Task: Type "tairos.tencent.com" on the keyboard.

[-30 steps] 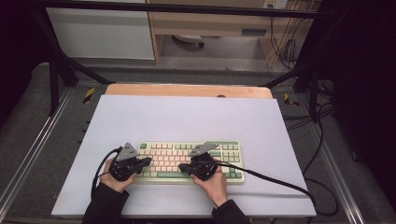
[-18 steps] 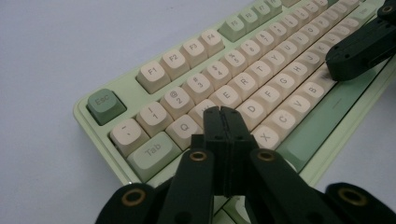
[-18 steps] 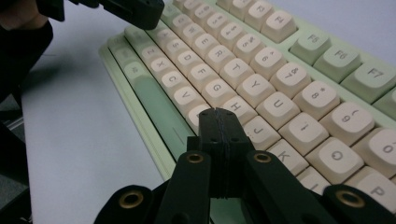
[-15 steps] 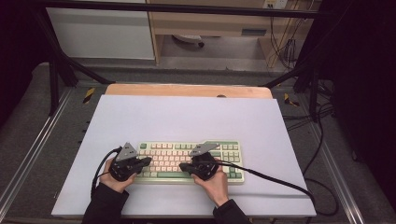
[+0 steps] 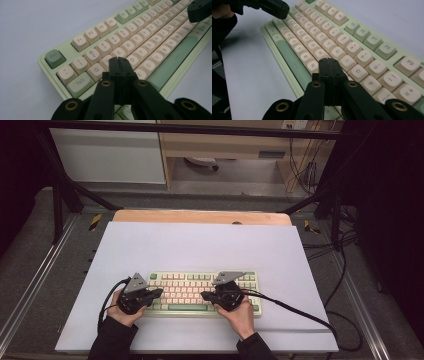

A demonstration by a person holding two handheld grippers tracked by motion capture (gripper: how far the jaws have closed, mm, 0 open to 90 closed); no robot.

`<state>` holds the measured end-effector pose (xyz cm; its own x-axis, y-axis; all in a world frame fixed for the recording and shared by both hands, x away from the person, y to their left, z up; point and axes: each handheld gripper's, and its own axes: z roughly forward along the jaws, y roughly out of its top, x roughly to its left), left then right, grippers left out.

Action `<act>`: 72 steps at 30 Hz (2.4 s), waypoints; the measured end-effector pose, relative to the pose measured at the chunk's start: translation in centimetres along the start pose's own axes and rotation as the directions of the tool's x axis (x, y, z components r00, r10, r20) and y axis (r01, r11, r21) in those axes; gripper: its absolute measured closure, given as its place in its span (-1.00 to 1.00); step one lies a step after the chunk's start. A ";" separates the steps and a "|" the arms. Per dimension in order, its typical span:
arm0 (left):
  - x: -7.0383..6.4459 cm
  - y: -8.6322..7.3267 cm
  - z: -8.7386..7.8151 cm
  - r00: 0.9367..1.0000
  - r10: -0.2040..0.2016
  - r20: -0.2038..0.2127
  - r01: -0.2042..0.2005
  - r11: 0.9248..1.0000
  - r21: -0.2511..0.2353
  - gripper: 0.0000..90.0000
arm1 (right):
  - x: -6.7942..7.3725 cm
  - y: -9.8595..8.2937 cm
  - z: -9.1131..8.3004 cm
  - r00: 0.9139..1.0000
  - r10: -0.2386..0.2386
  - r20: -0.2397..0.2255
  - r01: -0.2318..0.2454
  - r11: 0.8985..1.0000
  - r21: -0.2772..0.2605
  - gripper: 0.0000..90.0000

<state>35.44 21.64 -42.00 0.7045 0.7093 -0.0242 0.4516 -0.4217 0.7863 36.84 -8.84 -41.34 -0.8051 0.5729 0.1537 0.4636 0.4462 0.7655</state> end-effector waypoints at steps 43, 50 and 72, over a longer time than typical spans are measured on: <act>-3.0 0.9 2.6 0.996 0.065 0.065 -0.067 0.997 0.039 1.00 | -1.5 -1.8 -2.4 0.999 0.042 0.028 -0.042 0.999 -0.015 1.00; -3.2 0.8 2.7 0.995 0.067 0.068 -0.070 0.997 0.036 1.00 | -1.6 -1.9 -2.4 0.999 0.038 0.029 -0.038 0.999 -0.014 1.00; -2.3 0.7 1.4 0.997 0.051 0.054 -0.052 0.999 0.011 1.00 | -1.5 -1.8 -2.3 0.999 0.046 0.016 -0.045 0.999 -0.023 1.00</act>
<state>34.93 18.91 -42.23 0.7551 0.6554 -0.0169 0.4205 -0.4644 0.7794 36.33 -12.06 -41.48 -0.7771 0.6036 0.1784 0.4908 0.4037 0.7721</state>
